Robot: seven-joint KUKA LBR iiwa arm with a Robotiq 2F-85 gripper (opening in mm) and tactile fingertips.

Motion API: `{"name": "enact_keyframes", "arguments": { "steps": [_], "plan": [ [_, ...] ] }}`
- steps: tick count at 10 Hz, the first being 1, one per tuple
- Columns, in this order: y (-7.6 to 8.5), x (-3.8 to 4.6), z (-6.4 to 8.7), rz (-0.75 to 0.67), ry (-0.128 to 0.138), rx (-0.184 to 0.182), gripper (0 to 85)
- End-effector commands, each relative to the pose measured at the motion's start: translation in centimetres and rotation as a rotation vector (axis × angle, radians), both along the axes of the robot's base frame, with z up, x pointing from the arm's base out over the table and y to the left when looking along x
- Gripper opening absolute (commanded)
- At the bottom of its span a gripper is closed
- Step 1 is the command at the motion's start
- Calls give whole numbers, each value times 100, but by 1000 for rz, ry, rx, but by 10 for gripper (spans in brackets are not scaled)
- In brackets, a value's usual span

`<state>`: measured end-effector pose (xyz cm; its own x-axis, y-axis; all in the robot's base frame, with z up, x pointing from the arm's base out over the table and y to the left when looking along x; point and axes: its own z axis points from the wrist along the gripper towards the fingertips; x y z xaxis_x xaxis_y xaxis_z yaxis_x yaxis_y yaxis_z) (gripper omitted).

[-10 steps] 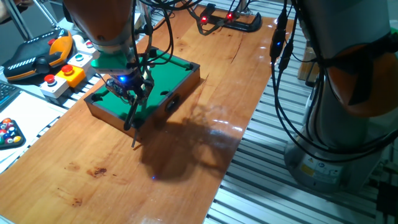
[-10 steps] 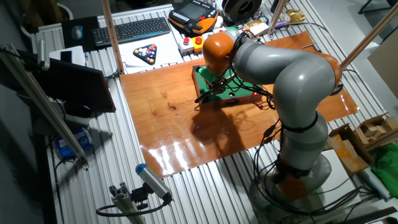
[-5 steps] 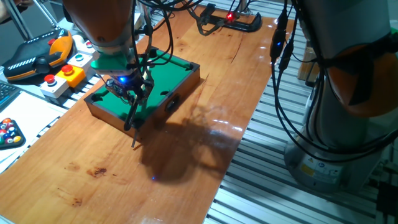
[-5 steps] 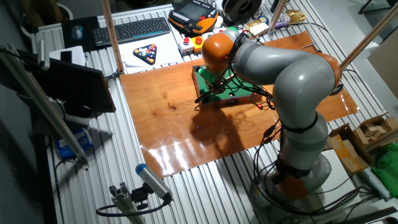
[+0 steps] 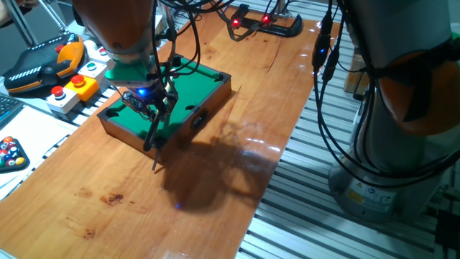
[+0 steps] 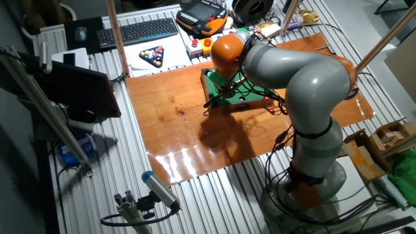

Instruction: Hit the pool ball

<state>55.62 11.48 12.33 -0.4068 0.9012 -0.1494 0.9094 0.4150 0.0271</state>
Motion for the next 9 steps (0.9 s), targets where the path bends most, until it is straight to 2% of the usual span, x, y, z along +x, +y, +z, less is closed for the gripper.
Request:
{"name": "enact_keyframes", "arguments": {
  "steps": [1,9],
  "plan": [
    [0,0,0,0,0,0,10],
    [-59,16,-26,8,-2,-1,10]
  ]
}}
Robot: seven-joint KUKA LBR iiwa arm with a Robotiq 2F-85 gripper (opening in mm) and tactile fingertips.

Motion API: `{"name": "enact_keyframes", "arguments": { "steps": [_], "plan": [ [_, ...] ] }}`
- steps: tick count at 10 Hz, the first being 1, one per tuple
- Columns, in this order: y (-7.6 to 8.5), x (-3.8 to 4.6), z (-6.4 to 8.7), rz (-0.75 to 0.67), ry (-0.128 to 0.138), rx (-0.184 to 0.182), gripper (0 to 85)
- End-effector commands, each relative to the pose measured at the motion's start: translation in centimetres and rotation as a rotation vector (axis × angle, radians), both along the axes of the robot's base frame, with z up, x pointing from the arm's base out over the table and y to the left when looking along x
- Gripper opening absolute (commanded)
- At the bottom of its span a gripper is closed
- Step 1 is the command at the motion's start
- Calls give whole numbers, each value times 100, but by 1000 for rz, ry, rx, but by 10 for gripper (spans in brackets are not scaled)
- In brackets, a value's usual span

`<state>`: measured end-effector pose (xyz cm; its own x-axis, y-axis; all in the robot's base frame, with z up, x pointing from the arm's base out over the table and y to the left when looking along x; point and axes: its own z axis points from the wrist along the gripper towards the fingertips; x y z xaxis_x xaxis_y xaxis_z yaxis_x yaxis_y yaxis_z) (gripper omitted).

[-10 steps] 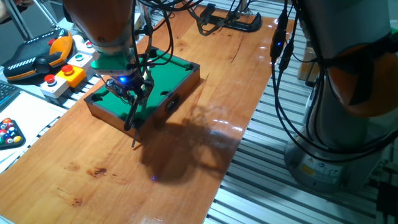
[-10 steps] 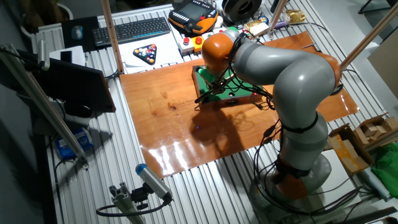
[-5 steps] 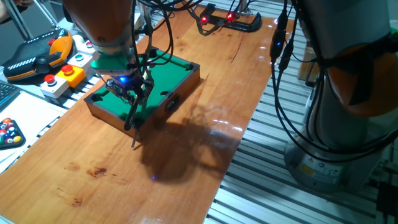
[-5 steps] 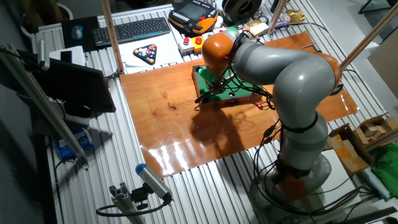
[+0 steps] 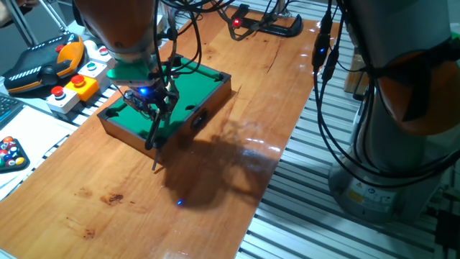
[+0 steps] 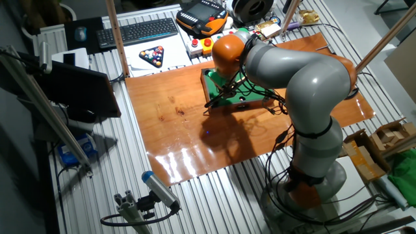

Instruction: Hit the pool ball

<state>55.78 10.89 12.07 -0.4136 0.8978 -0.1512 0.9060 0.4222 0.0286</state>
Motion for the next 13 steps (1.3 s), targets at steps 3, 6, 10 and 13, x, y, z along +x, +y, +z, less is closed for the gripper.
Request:
{"name": "enact_keyframes", "arguments": {
  "steps": [3,6,10,13],
  "plan": [
    [1,-3,2,3,-1,-6,10],
    [1,-5,3,3,0,-4,10],
    [-210,111,-2,37,0,-1,10],
    [-215,106,65,45,7,-17,10]
  ]
}}
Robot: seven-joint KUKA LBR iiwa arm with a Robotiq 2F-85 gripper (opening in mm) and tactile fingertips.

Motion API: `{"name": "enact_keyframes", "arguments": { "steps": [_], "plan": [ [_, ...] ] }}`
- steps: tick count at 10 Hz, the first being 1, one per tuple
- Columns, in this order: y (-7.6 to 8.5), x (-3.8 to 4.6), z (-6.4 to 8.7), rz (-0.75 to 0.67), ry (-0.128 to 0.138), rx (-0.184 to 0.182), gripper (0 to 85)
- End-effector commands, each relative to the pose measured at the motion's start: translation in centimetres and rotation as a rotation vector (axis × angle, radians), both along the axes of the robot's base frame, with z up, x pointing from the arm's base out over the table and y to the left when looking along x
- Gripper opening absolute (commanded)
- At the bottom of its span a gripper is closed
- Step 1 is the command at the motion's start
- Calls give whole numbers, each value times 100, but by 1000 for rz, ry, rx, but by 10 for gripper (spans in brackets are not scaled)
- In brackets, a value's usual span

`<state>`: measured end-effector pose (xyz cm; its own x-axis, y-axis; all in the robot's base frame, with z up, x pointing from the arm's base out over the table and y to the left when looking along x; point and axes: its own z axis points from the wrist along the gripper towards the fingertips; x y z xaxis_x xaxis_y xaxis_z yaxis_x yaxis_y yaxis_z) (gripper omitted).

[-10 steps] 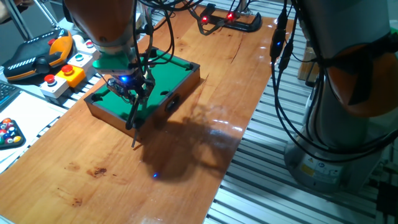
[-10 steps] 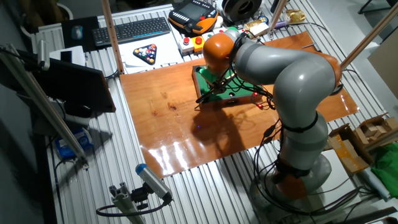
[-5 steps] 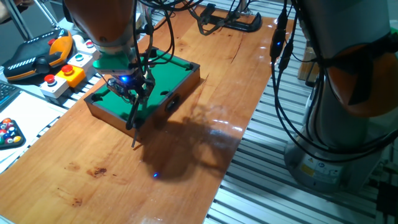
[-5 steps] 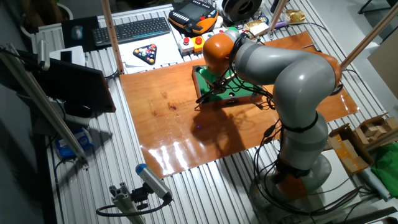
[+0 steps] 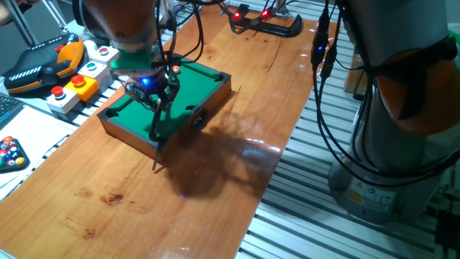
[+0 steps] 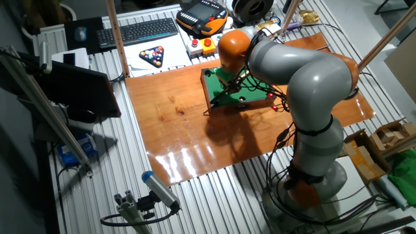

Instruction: Hit the pool ball

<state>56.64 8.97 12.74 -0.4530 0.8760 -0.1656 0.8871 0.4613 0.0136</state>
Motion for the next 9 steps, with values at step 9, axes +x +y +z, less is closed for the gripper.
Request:
{"name": "enact_keyframes", "arguments": {
  "steps": [9],
  "plan": [
    [92,-141,-18,-1,11,-10,10]
  ]
}}
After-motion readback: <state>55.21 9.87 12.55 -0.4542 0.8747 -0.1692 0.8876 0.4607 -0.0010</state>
